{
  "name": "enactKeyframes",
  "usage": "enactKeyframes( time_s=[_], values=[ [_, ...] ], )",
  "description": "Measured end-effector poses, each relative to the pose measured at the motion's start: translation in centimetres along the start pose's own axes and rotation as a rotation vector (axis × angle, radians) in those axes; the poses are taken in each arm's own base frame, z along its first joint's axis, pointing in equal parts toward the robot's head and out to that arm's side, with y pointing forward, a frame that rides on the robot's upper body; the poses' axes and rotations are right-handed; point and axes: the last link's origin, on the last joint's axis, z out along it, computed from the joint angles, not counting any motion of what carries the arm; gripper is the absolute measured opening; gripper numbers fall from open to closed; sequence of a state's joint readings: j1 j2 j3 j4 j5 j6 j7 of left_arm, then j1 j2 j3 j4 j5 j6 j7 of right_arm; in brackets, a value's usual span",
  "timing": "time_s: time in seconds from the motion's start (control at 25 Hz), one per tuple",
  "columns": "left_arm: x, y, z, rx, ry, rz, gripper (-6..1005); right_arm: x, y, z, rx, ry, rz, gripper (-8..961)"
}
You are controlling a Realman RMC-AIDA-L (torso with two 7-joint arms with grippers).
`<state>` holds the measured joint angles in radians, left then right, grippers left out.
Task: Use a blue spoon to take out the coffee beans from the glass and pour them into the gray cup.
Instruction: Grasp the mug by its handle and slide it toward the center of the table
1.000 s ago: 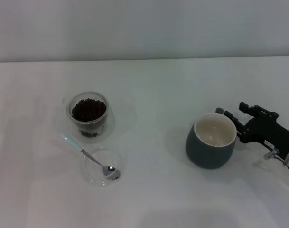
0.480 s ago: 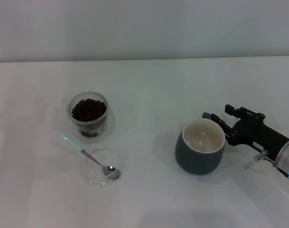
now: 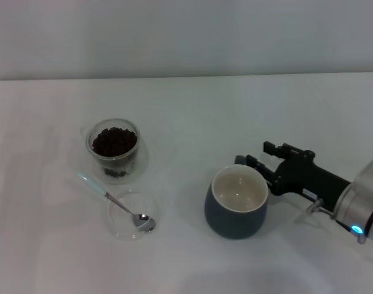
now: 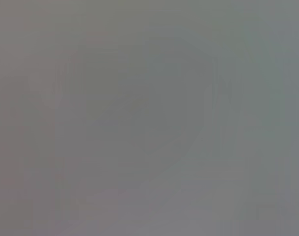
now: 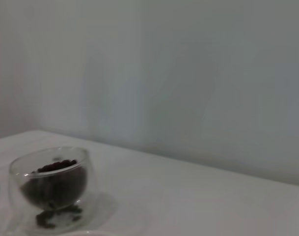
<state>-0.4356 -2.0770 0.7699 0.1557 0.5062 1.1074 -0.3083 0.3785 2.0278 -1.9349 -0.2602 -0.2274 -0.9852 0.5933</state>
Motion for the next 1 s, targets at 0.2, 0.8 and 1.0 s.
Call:
enactKeyframes(
  time_s=[0.2, 0.8, 1.0],
  values=[
    [0.0, 0.0, 0.0, 0.0, -0.001, 0.0, 830, -0.1, 1.4, 1.2, -0.025, 0.021, -0.019, 531],
    [0.0, 0.0, 0.0, 0.0, 0.0, -0.001, 830, -0.6, 3.0, 2.0, -0.086, 0.012, -0.034, 531],
    [-0.1, -0.1, -0.2, 0.003, -0.002, -0.001, 829, -0.4, 2.8, 1.7, -0.079, 0.015, -0.029, 531]
  ],
)
